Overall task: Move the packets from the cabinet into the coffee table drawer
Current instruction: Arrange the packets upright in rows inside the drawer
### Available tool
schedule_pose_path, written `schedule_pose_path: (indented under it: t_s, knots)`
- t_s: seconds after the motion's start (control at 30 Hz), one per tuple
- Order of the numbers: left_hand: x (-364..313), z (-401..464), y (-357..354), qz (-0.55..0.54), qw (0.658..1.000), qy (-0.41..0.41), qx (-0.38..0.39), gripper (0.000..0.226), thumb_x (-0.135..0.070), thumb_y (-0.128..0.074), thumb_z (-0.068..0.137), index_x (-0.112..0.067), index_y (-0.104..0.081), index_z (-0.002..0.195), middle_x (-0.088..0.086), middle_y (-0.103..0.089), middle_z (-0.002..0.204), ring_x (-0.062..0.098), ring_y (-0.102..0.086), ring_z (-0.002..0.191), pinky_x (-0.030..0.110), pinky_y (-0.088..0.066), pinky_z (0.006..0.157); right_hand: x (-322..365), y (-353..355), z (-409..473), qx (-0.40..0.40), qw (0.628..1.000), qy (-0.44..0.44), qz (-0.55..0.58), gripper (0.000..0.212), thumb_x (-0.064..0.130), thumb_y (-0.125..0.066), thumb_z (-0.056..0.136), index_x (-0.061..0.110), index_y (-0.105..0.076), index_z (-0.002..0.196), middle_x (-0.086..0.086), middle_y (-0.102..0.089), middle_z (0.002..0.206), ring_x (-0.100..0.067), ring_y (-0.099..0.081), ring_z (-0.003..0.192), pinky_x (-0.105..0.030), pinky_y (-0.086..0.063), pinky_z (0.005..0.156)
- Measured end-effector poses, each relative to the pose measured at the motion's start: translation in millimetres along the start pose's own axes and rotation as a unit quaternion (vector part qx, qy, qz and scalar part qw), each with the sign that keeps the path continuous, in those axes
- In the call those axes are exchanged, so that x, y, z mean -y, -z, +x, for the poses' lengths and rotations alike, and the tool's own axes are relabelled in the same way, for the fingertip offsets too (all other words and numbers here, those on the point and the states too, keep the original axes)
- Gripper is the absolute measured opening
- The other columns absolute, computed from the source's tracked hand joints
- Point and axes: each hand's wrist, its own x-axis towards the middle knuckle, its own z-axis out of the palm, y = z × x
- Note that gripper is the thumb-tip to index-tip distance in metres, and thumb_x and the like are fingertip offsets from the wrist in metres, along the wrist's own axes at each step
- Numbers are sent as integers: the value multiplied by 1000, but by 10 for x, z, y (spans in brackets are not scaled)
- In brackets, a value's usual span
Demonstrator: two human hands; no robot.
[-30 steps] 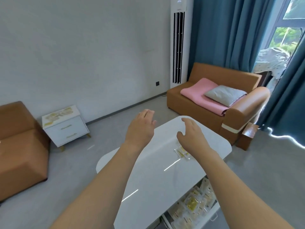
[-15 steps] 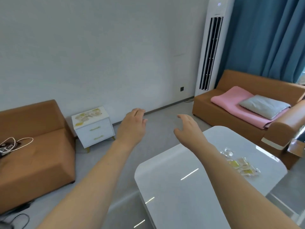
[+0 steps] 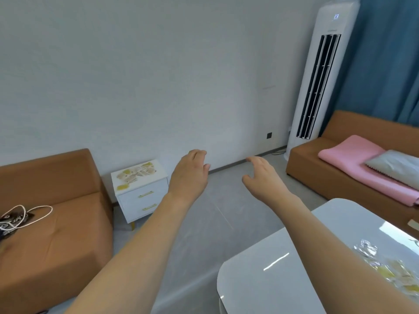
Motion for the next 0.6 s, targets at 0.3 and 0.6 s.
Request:
schedule_pose_path:
  t_s: [0.3,0.6]
  knots:
    - [1190,1332,-35,9,1000,3,-13,38,-22,-46,102,-8,-49,136,7,-50,140,29,-49,122,37,-42,97,558,-634,1635,-1,1000,27,7,54,16,-48,95,9,-34,147,-6,-35,152,-20,-32,139,-28,-25,111]
    - [2768,2270,-70,3,1000,10,-7,38,-22,-47,102,-8,-49,137,8,-50,140,29,-50,121,36,-41,95,1342,-1631,2893,9,1000,16,10,54,17,-50,95,10,-34,146,-5,-35,152,-21,-32,139,-31,-26,112]
